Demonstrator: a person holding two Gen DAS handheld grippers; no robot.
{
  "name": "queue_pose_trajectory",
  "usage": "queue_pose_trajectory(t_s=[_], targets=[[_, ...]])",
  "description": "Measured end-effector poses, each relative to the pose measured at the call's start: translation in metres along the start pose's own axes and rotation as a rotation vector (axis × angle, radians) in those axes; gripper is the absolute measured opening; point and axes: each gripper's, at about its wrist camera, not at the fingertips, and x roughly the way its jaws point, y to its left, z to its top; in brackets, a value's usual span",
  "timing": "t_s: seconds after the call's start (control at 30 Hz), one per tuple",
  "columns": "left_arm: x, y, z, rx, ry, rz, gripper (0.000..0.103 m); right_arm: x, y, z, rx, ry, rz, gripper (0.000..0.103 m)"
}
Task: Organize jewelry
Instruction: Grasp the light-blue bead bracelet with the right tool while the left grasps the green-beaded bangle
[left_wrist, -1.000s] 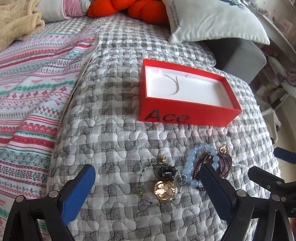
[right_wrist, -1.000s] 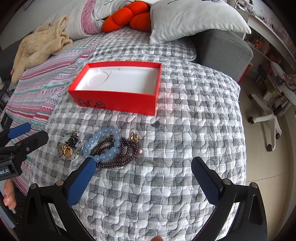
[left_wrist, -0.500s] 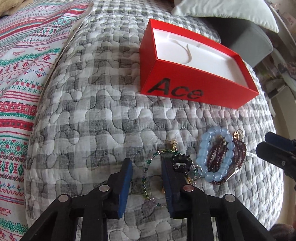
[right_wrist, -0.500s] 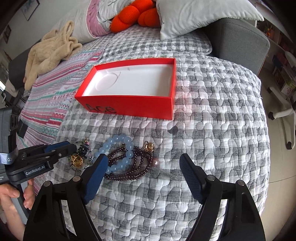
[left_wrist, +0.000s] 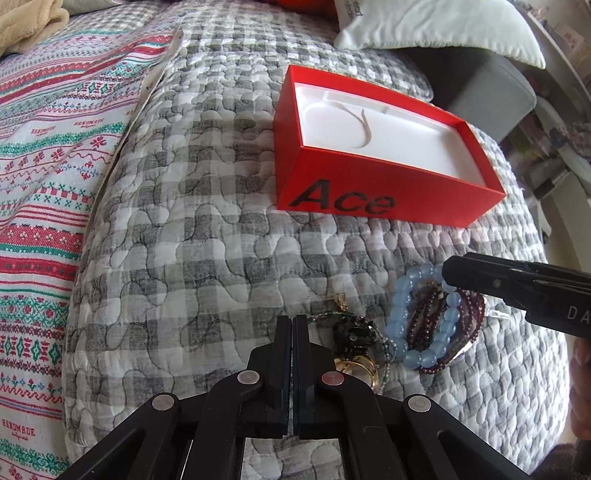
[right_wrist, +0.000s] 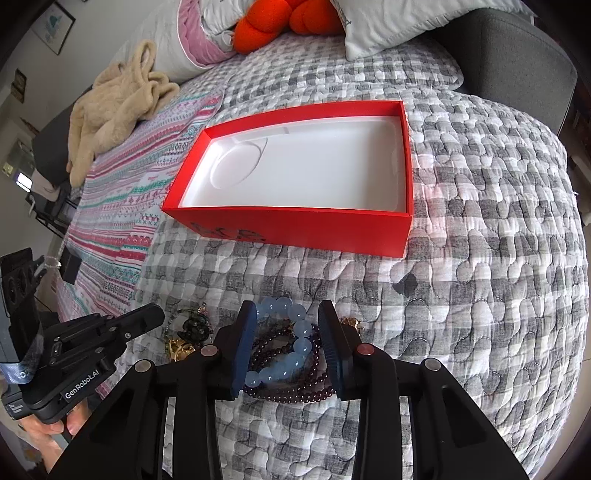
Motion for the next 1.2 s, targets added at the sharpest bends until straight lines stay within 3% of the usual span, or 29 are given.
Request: queue_pose_trajectory(t_s=[0.07, 0.17, 0.3, 0.43, 0.53, 0.63, 0.9, 1.2], targets=[[0.004, 0.004, 0.000, 0.005, 0.015, 0.006, 0.000, 0.007, -0.001, 0.001, 0.001, 0.016, -0.013, 0.037], [0.013, 0.007, 0.000, 0.006, 0.055, 0.001, 0.017, 0.015, -0.002, 0.003, 0.000, 0.032, -0.025, 0.028], [0.016, 0.007, 0.000, 0.009, 0.057, -0.011, 0.019, 0.021, 0.001, 0.002, -0.018, 0.042, -0.036, 0.022], [0.017, 0.003, -0.003, 0.031, 0.051, 0.004, 0.018, 0.024, 0.007, 0.001, -0.051, 0.042, -0.065, 0.018], [0.018, -0.002, -0.004, 0.041, 0.045, 0.016, 0.000, 0.022, 0.008, 0.001, -0.056, 0.035, -0.072, 0.013], [0.010, -0.002, -0.006, 0.012, 0.026, -0.012, 0.000, 0.016, 0.010, -0.002, -0.059, 0.022, -0.081, 0.013], [-0.027, -0.020, -0.008, 0.054, -0.088, -0.090, 0.000, -0.023, 0.020, -0.013, -0.079, -0.067, -0.049, 0.012], [-0.055, -0.033, 0.016, 0.040, -0.198, -0.141, 0.000, -0.052, 0.024, -0.011, -0.056, -0.145, -0.005, 0.012]])
